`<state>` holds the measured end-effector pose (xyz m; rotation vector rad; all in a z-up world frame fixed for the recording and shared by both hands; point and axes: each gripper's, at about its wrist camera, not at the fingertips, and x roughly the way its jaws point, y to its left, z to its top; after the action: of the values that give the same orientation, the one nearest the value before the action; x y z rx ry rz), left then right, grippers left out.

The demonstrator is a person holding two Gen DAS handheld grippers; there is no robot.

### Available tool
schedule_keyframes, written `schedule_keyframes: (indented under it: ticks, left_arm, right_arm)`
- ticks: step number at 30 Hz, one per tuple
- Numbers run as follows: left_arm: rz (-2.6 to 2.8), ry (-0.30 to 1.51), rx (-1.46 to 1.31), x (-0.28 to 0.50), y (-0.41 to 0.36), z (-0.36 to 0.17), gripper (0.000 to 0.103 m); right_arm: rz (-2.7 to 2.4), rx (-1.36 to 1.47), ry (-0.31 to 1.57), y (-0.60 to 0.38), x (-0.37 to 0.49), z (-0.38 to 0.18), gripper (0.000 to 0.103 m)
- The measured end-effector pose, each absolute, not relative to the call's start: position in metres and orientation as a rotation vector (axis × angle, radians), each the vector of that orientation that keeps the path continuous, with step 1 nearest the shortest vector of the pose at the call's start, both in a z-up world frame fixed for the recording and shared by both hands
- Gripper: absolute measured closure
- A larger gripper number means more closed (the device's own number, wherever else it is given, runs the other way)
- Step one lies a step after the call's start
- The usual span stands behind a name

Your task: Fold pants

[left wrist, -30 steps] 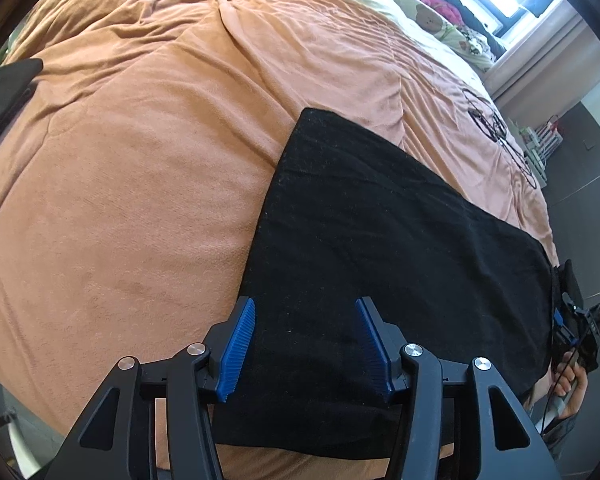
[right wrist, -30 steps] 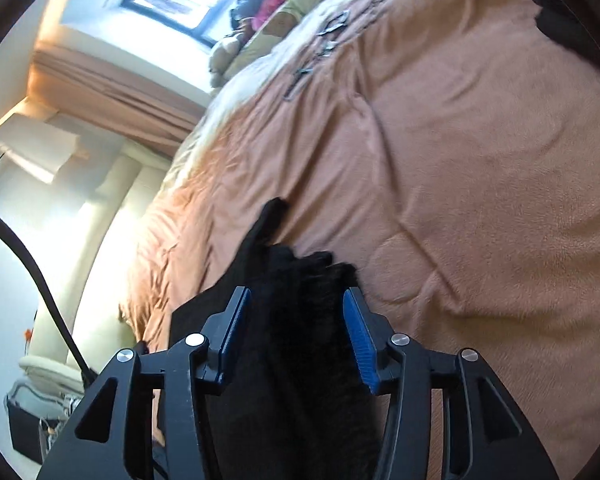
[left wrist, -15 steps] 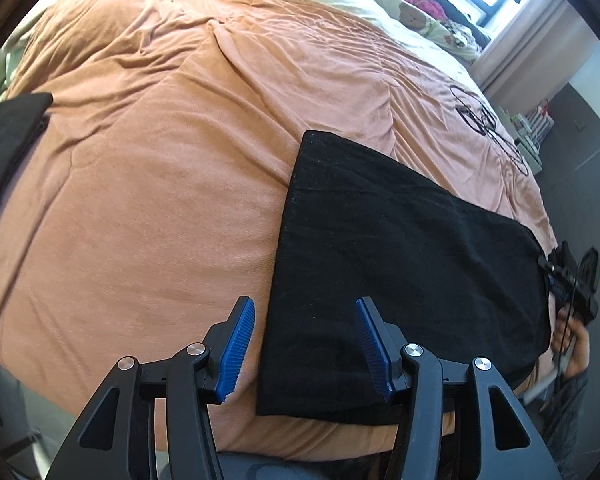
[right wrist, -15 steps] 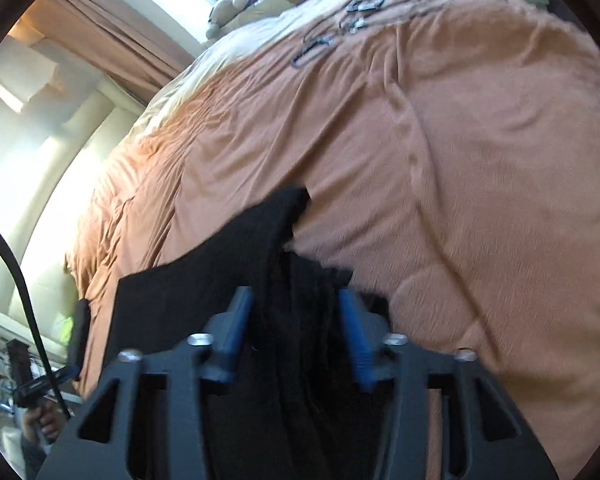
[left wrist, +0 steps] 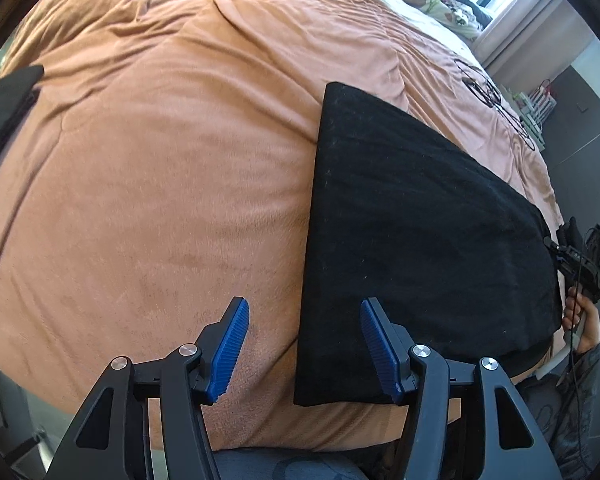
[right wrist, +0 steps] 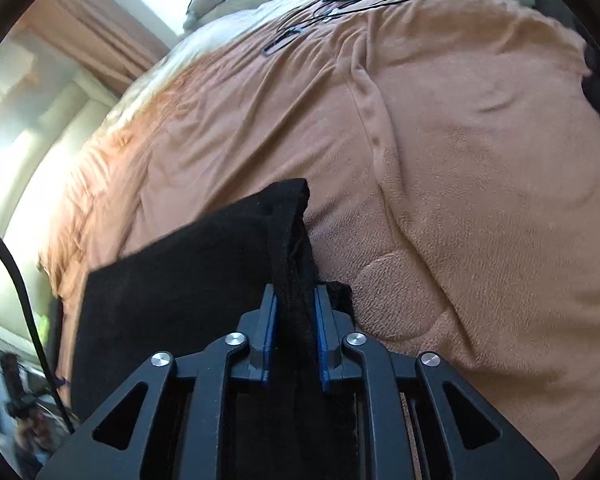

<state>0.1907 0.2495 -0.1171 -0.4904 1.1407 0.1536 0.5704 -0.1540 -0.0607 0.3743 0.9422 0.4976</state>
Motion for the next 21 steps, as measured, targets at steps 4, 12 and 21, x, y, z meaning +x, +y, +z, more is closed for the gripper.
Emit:
schedule_keyframes:
  ticks: [4, 12, 21]
  left_arm:
    - [0.130, 1.140, -0.521, 0.186, 0.251, -0.128, 0.042]
    - [0.051, 1.112, -0.601, 0.181, 0.247, -0.133, 0.042]
    - [0.027, 1.119, -0.625, 0.181, 0.235, -0.138, 0.042]
  right_arm:
    - [0.460, 0.411, 0.908, -0.164, 0.551, -0.045, 0.065]
    - [0.473, 0.457, 0.869, -0.184, 0.504, -0.036, 0.059]
    - [0.480, 0.463, 0.928, -0.196, 0.472, -0.045, 0.053]
